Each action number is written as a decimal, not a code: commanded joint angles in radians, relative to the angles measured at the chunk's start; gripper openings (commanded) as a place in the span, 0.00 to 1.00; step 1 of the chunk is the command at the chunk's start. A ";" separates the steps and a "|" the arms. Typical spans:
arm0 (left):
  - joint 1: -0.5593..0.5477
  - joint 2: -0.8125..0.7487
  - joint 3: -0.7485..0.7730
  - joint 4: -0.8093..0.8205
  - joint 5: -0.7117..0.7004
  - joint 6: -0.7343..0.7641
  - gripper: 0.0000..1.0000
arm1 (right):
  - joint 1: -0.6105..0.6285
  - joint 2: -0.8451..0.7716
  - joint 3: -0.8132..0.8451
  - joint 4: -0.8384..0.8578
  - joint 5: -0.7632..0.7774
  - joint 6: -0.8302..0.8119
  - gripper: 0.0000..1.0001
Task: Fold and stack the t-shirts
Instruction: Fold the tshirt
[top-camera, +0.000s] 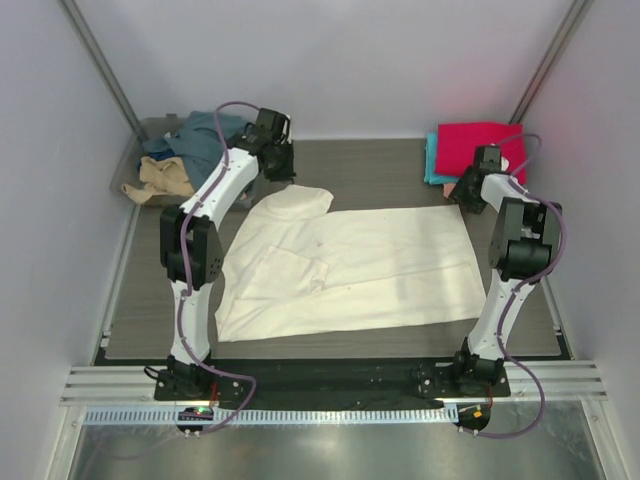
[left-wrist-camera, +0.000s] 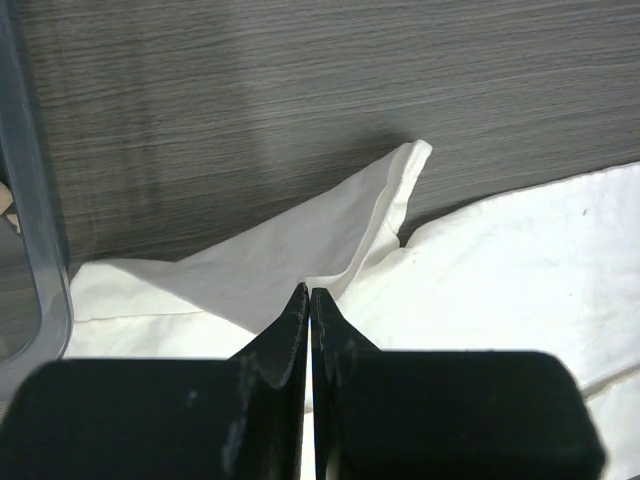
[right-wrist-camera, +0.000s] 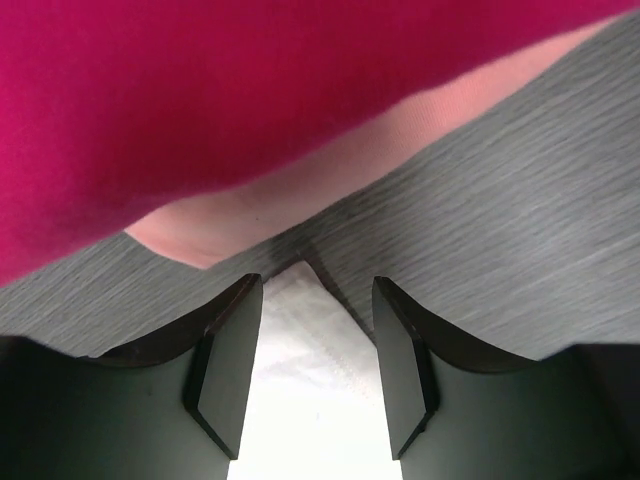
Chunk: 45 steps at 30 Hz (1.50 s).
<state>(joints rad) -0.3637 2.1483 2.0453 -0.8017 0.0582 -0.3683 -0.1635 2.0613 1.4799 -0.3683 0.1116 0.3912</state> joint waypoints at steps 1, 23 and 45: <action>0.000 -0.067 -0.005 0.009 0.031 -0.012 0.00 | 0.009 0.010 0.048 0.020 0.030 -0.023 0.53; -0.001 -0.083 -0.027 0.022 0.015 -0.021 0.00 | 0.038 0.023 0.030 0.031 0.033 -0.034 0.04; -0.105 -0.629 -0.505 -0.093 -0.144 -0.115 0.00 | 0.039 -0.320 -0.203 0.011 -0.017 -0.011 0.01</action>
<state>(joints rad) -0.4366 1.5848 1.5856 -0.8585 -0.0448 -0.4500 -0.1303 1.7905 1.3132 -0.3695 0.0875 0.3737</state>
